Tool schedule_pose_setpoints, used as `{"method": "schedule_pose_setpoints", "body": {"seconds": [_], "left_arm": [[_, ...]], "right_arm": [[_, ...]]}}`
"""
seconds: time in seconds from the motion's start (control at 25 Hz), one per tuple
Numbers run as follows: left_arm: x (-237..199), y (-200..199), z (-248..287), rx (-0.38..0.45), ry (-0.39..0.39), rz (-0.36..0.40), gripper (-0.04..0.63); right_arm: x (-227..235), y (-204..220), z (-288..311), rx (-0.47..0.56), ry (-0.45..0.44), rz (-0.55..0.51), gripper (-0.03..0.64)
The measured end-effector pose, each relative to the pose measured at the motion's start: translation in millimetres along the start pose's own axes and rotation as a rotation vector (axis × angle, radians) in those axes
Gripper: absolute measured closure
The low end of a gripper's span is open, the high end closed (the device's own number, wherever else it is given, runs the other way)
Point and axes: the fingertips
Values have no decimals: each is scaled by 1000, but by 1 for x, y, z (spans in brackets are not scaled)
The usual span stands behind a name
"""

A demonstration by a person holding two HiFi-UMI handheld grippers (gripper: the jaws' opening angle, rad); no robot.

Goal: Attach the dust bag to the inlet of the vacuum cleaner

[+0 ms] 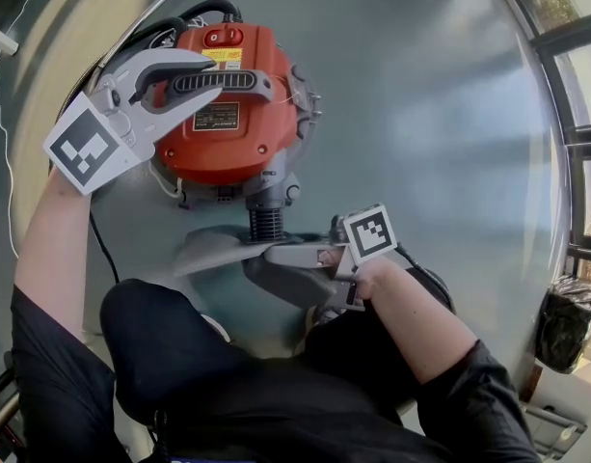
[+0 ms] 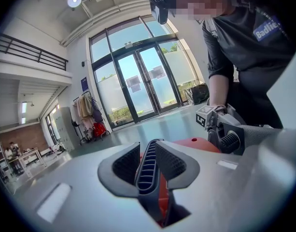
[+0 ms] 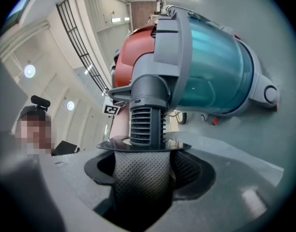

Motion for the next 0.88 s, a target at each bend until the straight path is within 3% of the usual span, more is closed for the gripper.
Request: {"method": "schedule_pose_setpoints", "body": {"seconds": [0.32, 0.64, 0.88], "left_arm": [[1, -2, -1, 7, -9, 7, 485], [2, 0, -2, 4, -2, 24, 492], [3, -1, -2, 5, -7, 33, 495]], "right_arm": [[-1, -1, 8, -63, 1, 28, 328], [0, -3, -2, 16, -33, 65, 328], [1, -6, -1, -11, -24, 41, 327]]}}
Point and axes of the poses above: the fingertips, and each gripper's own axes: z forward along the fingers, x to its right, y out of its underside, and after that the axes turned 10 degrees about -y, right-handed
